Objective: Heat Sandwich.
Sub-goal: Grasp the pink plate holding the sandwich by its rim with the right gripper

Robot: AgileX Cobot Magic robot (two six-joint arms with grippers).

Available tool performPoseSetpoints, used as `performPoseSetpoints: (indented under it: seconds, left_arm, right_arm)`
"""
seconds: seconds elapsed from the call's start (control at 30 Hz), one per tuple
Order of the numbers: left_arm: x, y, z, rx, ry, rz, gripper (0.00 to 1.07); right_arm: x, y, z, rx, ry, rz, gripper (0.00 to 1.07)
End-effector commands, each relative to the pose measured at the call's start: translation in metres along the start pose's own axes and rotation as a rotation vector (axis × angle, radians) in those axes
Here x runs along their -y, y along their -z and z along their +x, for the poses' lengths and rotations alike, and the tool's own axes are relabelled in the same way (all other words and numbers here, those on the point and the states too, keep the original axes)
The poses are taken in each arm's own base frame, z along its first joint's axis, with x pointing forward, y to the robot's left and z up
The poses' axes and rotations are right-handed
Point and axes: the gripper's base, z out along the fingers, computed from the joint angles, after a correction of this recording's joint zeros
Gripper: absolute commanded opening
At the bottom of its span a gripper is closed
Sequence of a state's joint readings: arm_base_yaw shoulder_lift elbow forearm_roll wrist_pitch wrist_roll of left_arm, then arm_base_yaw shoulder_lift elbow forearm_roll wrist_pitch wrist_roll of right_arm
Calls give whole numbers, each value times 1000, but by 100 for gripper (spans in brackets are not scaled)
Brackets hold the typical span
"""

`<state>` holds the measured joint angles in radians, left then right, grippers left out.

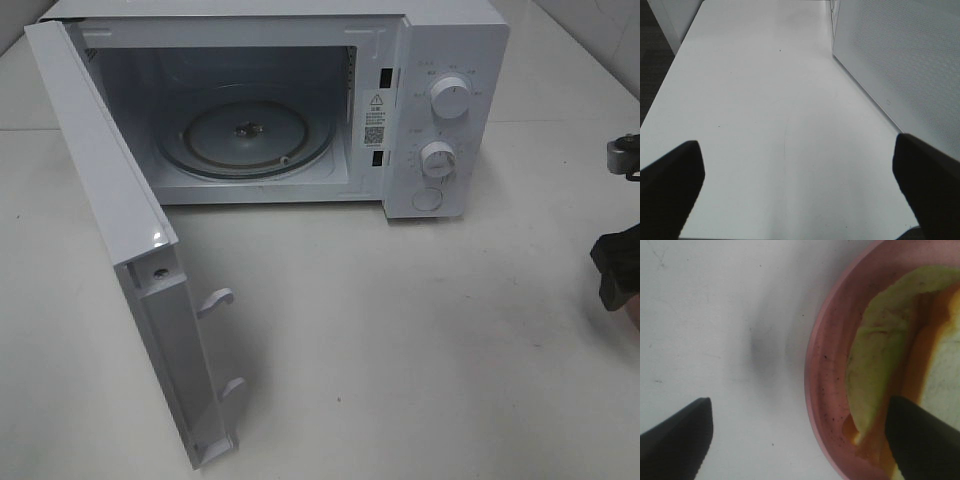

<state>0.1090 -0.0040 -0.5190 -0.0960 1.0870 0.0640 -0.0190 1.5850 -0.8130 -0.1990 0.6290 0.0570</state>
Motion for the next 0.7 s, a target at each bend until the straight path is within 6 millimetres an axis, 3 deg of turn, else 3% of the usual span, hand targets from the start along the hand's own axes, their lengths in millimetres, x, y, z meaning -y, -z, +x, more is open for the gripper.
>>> performPoseSetpoints:
  seconds: [0.03,0.7]
  left_arm:
    - [0,2,0,31,0,-4,98]
    - [0,2,0,31,0,-4,98]
  right_arm:
    - [1,-5,-3,0,-14,-1,88]
    - [-6,-54,-9,-71,-14,-22,83]
